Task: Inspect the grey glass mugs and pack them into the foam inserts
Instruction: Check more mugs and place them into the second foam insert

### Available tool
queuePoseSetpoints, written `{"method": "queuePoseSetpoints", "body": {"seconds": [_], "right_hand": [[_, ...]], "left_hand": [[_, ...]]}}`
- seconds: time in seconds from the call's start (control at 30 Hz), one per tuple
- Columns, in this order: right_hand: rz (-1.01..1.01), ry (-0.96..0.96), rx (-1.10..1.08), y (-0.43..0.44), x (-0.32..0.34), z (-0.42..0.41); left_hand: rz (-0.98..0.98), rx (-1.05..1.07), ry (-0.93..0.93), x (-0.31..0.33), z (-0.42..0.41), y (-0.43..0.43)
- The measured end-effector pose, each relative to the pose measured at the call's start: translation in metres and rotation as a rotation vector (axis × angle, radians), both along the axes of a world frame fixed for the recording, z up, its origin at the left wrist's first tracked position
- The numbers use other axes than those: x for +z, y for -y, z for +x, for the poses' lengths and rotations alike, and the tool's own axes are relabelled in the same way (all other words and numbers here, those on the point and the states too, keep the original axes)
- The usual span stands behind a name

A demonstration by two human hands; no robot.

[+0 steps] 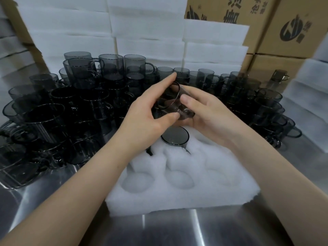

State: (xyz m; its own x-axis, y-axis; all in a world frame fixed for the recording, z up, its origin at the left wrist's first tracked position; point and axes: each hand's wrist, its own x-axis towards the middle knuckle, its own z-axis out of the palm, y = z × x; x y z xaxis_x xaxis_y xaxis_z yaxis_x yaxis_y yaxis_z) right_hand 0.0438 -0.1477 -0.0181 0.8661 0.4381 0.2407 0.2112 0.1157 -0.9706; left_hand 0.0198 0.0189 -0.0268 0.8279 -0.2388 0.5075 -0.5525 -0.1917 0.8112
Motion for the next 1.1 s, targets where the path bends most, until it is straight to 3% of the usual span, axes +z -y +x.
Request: {"method": "queuePoseSetpoints", "body": {"seconds": [0.3, 0.47, 0.63, 1.1], "right_hand": [[-0.304, 0.383, -0.272, -0.010, -0.003, -0.006], [-0.408, 0.441, -0.297, -0.011, -0.005, -0.007], [-0.343, 0.383, -0.394, -0.009, 0.000, -0.006], [-0.116, 0.012, -0.309, -0.007, 0.004, -0.002]], "left_hand": [[0.231, 0.049, 0.070, 0.000, -0.003, 0.005], [0.254, 0.141, 0.143, -0.001, -0.004, 0.009], [0.286, 0.101, 0.155, -0.001, -0.006, 0.011], [0.270, -0.030, 0.248, -0.002, -0.007, 0.010]]}}
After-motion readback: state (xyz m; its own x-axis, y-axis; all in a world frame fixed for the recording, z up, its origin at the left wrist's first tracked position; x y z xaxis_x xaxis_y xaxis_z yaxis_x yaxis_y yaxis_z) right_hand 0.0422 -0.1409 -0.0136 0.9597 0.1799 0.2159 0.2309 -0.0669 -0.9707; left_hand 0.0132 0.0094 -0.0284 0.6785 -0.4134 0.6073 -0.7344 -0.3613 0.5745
